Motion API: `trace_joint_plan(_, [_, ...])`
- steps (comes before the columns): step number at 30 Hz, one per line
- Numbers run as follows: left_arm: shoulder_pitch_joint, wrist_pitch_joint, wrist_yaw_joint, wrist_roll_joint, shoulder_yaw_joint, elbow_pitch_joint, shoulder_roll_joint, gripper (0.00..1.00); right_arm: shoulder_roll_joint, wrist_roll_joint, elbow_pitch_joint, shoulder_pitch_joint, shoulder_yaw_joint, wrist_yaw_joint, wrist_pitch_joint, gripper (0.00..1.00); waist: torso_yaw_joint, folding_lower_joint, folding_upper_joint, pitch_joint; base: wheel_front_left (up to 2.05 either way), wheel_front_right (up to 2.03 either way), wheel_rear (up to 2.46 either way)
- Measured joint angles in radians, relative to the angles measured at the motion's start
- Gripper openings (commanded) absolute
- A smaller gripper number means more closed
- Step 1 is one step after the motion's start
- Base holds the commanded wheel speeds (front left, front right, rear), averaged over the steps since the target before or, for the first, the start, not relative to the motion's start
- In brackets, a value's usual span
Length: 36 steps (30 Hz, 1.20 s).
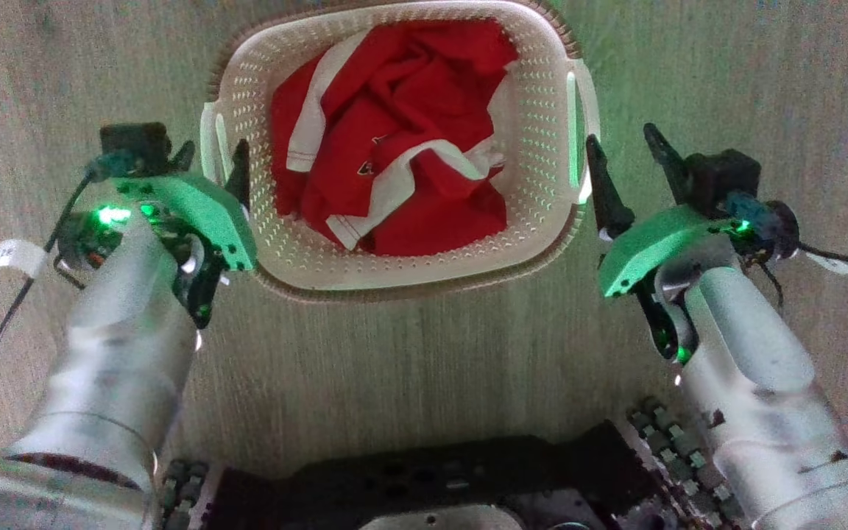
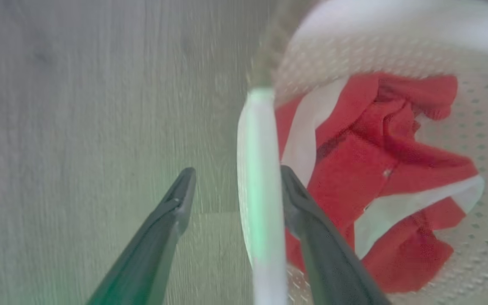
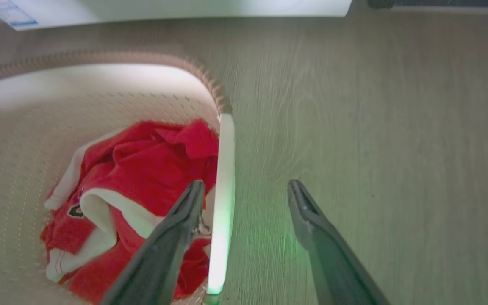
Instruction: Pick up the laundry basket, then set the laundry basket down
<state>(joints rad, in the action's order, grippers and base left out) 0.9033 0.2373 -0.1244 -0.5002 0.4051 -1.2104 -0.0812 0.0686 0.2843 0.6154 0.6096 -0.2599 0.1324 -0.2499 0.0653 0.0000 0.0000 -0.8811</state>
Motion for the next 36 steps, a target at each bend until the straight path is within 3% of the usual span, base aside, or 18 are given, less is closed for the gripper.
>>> trace_joint_plan(13, [0.007, -0.07, 0.0, -0.131, 0.131, 0.029, -0.021, 1.0, -0.001, 0.064, 0.148, 0.091, -0.099, 0.0, -0.004, 1.0, -0.004, 0.0, 0.0, -0.041, 0.0, 0.0, 0.0])
trace_joint_plan(14, [0.009, -0.071, 0.0, -0.143, 0.141, 0.032, -0.026, 1.0, -0.001, 0.072, 0.156, 0.1, -0.108, 0.0, -0.004, 0.4, -0.004, 0.0, 0.0, -0.043, 0.0, 0.0, 0.0])
trace_joint_plan(15, [0.014, -0.078, 0.0, -0.153, 0.151, 0.036, -0.031, 0.64, -0.001, 0.082, 0.164, 0.109, -0.114, 0.0, -0.004, 0.18, -0.004, 0.0, 0.0, -0.045, 0.0, 0.0, 0.0])
trace_joint_plan(16, [0.02, -0.079, 0.0, -0.165, 0.162, 0.036, -0.036, 0.03, -0.001, 0.087, 0.171, 0.116, -0.12, 0.0, -0.004, 0.0, -0.004, 0.0, 0.0, -0.047, 0.0, 0.0, 0.0])
trace_joint_plan(36, [0.042, -0.087, -0.006, -0.352, 0.296, 0.036, -0.045, 0.0, -0.011, 0.162, 0.26, 0.152, -0.189, 0.001, -0.004, 0.0, -0.011, 0.0, 0.0, -0.001, 0.0, 0.0, 0.0])
